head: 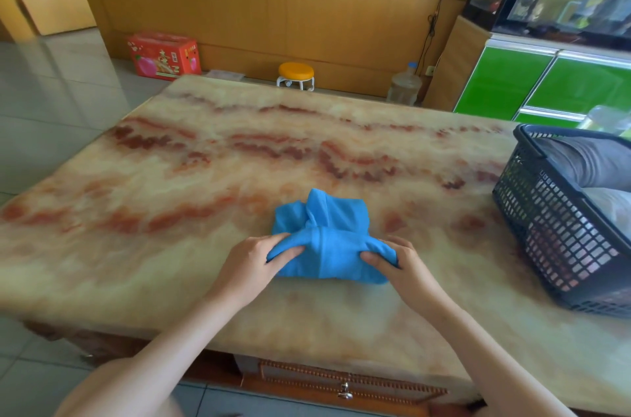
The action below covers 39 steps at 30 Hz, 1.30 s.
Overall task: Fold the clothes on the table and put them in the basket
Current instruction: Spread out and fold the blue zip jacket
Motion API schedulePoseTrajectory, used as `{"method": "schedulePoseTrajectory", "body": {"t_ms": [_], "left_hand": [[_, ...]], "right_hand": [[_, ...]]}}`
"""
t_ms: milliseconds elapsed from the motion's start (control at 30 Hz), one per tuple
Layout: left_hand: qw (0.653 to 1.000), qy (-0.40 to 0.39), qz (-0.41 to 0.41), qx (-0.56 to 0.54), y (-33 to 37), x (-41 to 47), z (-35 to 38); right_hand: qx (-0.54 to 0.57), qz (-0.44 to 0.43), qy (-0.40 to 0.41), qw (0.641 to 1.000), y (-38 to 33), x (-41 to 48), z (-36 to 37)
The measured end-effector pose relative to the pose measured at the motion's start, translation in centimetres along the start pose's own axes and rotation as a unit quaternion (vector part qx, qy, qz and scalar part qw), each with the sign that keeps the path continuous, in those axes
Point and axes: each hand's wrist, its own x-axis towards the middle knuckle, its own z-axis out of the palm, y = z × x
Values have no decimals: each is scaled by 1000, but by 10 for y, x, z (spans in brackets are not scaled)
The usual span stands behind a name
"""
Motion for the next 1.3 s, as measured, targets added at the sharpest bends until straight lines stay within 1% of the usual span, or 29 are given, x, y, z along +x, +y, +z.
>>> {"method": "schedulePoseTrajectory", "body": {"t_ms": [33,100,167,300,367,400,433,467,500,567,600,633,667,700,767,833,867,900,967,1000,1033,1100,1133,1167,1233,1300], "left_hand": [[1000,-9,-23,-14,5,0,-3],[994,-51,-79,-55,12,3,-6],[986,-69,-130,-72,14,9,-7],[983,-37,-177,-21,14,24,-1],[977,-31,-209,-12,10,29,3],[977,-17,-212,-5,9,29,5],[979,3,-202,1,7,30,6],[985,30,-169,12,6,29,6],[991,56,-116,28,5,27,7],[996,72,37,42,5,21,6],[994,53,91,28,6,18,7],[993,19,116,11,9,13,5],[992,-8,124,-8,8,8,4],[994,-40,104,-25,7,4,3],[994,-83,68,-26,1,0,1],[991,-114,63,8,-2,-1,-1],[989,-128,62,29,-2,-1,-2],[987,-140,58,46,1,-1,-3],[983,-159,48,79,3,0,-4],[981,-166,46,93,4,0,-5],[979,-170,49,104,4,1,-5],[975,-175,59,120,0,2,-3],[976,-172,59,120,-3,2,0],[978,-172,49,112,-5,1,3],[981,-169,-2,91,-8,1,7],[983,-155,-58,76,-6,3,11]], "right_hand": [[33,6,-10,999,-3,0,-2],[82,50,-35,995,-13,0,-7],[82,101,-50,990,-17,2,-9],[-22,158,19,987,-17,18,0],[-77,181,40,980,-20,26,5],[-95,188,46,976,-21,29,6],[-104,189,50,975,-21,31,8],[-114,190,53,974,-19,33,9],[-123,192,56,972,-17,34,11],[-127,186,60,972,-10,34,14],[-129,183,60,973,-8,33,15],[-134,179,61,973,-7,32,16],[-140,172,64,973,-6,30,15],[-143,167,68,973,-5,28,15],[-139,122,99,978,-2,24,15],[-72,45,136,987,-1,18,14],[-36,-6,138,990,0,15,12],[-26,-67,122,990,0,12,9],[-81,-169,58,981,-1,7,4],[-118,-190,16,975,-1,4,3],[-149,-192,-30,970,2,3,3],[-181,-149,-90,968,7,1,4],[-163,-110,-102,975,8,0,6],[-120,-68,-103,985,7,1,7],[-42,15,-84,995,-1,5,11],[-47,71,-80,993,-8,8,13]]}}
